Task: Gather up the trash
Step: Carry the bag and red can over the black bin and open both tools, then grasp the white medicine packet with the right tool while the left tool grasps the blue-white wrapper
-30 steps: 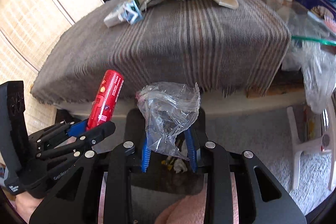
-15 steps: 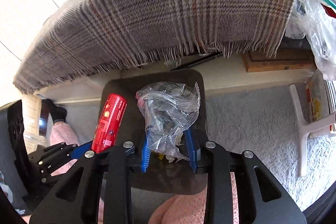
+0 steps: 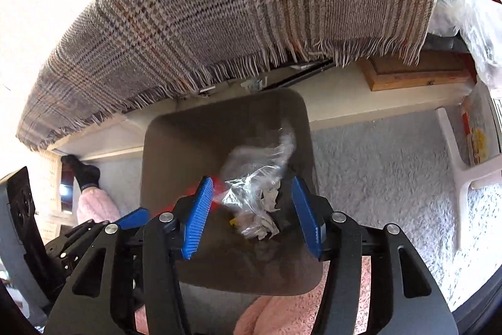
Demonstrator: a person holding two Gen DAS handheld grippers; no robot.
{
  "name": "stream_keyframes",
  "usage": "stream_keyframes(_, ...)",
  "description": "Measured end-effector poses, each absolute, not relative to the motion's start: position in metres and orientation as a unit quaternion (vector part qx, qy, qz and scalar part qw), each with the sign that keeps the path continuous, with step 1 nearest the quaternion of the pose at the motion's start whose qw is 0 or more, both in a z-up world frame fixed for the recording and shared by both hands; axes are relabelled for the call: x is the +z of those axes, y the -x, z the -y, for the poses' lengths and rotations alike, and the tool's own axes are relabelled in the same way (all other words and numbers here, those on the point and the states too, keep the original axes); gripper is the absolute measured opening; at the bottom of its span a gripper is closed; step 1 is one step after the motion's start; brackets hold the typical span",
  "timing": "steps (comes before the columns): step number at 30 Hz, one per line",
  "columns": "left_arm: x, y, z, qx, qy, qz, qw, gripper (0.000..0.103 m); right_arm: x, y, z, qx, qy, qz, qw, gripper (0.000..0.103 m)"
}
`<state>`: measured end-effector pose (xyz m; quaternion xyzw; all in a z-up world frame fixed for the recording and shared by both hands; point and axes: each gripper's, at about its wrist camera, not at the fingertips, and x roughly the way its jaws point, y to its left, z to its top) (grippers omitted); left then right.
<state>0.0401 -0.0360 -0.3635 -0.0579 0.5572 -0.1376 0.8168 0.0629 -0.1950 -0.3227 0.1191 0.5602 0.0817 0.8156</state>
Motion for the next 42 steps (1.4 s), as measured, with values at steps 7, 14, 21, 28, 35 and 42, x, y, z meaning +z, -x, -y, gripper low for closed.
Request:
stream_keyframes(7, -0.345, -0.035, 0.022, -0.118, 0.051, -0.537, 0.833, 0.083, -0.305, -0.062, 0.211, 0.066, -0.13, -0.537, 0.831, 0.099)
stream_keyframes(14, -0.312, -0.037, 0.014, -0.108, 0.052, -0.508, 0.853, 0.094, -0.278, -0.063, 0.234, 0.049, -0.145, -0.514, 0.844, 0.1)
stream_keyframes(21, -0.285, -0.052, 0.011, -0.125, 0.08, -0.488, 0.86, 0.094, -0.235, -0.076, 0.25, 0.04, -0.149, -0.481, 0.863, 0.1)
stream_keyframes(28, -0.238, -0.092, 0.014, -0.117, 0.064, -0.454, 0.881, 0.094, -0.194, -0.105, 0.264, 0.032, -0.145, -0.439, 0.886, 0.1)
stream_keyframes(35, -0.204, -0.149, 0.017, -0.121, 0.071, -0.425, 0.894, 0.083, -0.169, -0.153, 0.28, 0.02, -0.14, -0.418, 0.898, 0.1)
stream_keyframes(42, -0.192, -0.203, 0.038, -0.132, 0.052, -0.425, 0.894, 0.064, -0.152, -0.19, 0.279, 0.022, -0.118, -0.396, 0.911, 0.1)
